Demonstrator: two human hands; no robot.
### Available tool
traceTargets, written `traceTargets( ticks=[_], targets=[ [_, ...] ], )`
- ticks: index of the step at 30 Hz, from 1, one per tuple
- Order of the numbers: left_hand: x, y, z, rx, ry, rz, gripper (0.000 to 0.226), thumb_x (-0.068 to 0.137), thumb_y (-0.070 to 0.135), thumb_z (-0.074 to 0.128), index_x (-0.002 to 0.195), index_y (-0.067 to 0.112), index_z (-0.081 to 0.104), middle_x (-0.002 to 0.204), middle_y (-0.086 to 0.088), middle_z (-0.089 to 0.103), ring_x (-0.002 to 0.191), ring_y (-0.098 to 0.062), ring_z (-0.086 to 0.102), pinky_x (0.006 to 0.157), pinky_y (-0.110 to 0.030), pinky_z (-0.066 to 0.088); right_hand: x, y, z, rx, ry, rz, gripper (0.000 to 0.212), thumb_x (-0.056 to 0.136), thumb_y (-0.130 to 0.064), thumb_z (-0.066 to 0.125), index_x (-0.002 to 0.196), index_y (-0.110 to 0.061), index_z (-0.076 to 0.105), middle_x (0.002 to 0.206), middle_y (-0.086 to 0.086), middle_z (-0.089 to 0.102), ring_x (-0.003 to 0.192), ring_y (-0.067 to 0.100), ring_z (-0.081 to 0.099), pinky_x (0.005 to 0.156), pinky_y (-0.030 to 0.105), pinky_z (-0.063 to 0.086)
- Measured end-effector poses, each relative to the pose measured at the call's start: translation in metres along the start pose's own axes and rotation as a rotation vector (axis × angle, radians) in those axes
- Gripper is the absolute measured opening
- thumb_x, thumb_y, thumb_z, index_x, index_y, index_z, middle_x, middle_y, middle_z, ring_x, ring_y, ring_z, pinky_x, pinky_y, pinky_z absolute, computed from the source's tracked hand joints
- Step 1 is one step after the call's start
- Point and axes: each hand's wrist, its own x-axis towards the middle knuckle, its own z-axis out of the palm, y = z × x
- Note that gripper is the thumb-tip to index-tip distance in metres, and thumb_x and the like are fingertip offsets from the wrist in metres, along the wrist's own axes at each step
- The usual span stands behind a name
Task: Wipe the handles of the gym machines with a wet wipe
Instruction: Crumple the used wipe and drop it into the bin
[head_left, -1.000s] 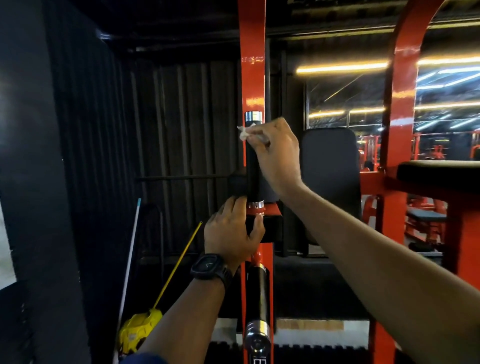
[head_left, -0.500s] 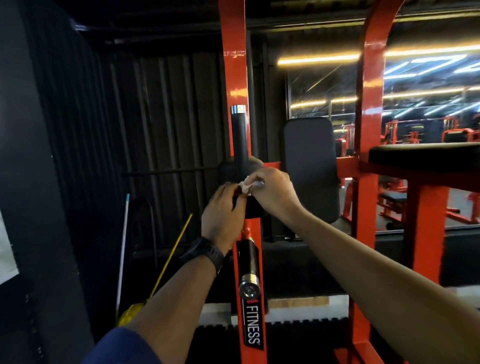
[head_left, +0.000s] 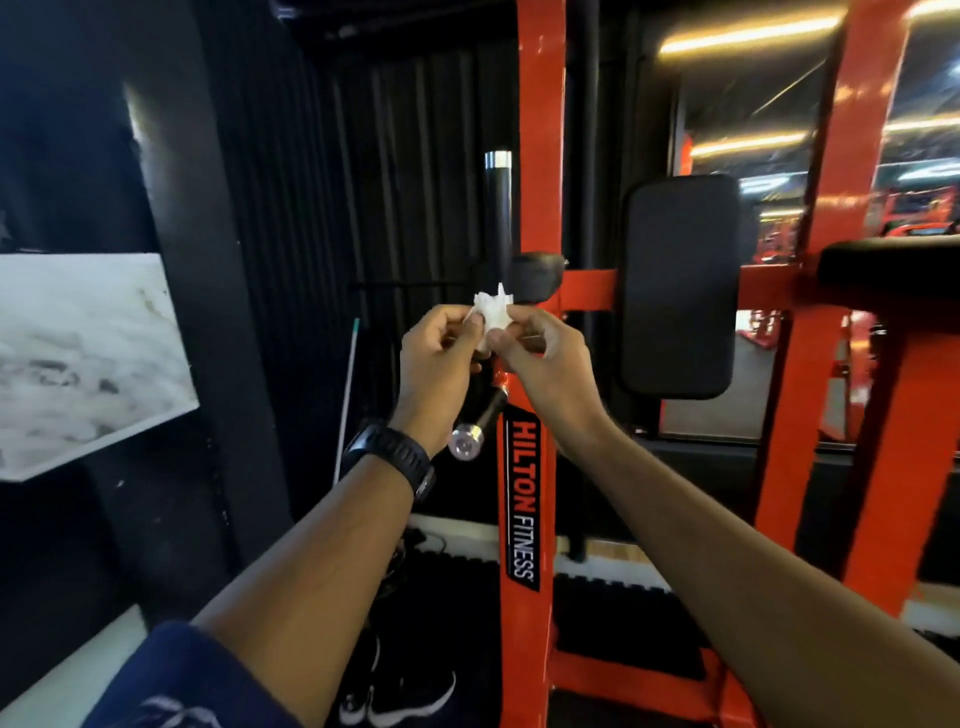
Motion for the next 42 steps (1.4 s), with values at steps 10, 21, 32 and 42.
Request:
traceTargets(
  ticks=[10,21,32,42],
  targets=[
    [-0.102,0.044,-0.063,0.096,0.173,-0.084,0.02,0.095,0.013,0.068,0.108,0.011,0.052,0.091,-0.01,0.072,0.079,-0.014,0.069,0.071,-0.026,0.056,-0.085,-0.012,0.029,0.31,-0.157,0.115,0.011,0.092,-0.017,0.071,0.094,-0.016,0.061,0.087,0.01,0.073,0.076,0.02,0.069,0.071,0.043,0.058],
    [-0.235,0.135,-0.234,0.446,0.523,-0.078,0.02,0.089,0.005,0.074,0.105,0.015,0.068,0.092,-0.002,0.073,0.087,-0.016,0.07,0.077,-0.026,0.056,-0.202,-0.129,0.182,0.601,-0.538,0.081,0.008,0.096,-0.014,0.065,0.102,-0.009,0.064,0.09,0.009,0.071,0.076,0.013,0.066,0.069,0.029,0.055],
    [-0.474,0.29,-0.389,0.843,1.094,-0.119,0.01,0.097,0.016,0.065,0.1,0.009,0.071,0.09,-0.01,0.072,0.083,-0.022,0.064,0.08,-0.042,0.056,-0.438,-0.311,0.292,0.949,-1.139,0.169,0.028,0.093,-0.014,0.069,0.101,0.01,0.055,0.088,0.007,0.072,0.083,0.019,0.069,0.081,0.037,0.06],
    [-0.673,0.424,-0.367,1.224,1.763,-0.21,0.006,0.094,0.01,0.068,0.093,0.007,0.073,0.081,-0.004,0.074,0.074,-0.012,0.066,0.071,-0.033,0.059,-0.645,-0.447,0.293,1.162,-1.693,-0.02,0.026,0.089,-0.021,0.075,0.107,-0.006,0.063,0.095,0.007,0.073,0.087,0.017,0.072,0.074,0.036,0.062]
  ],
)
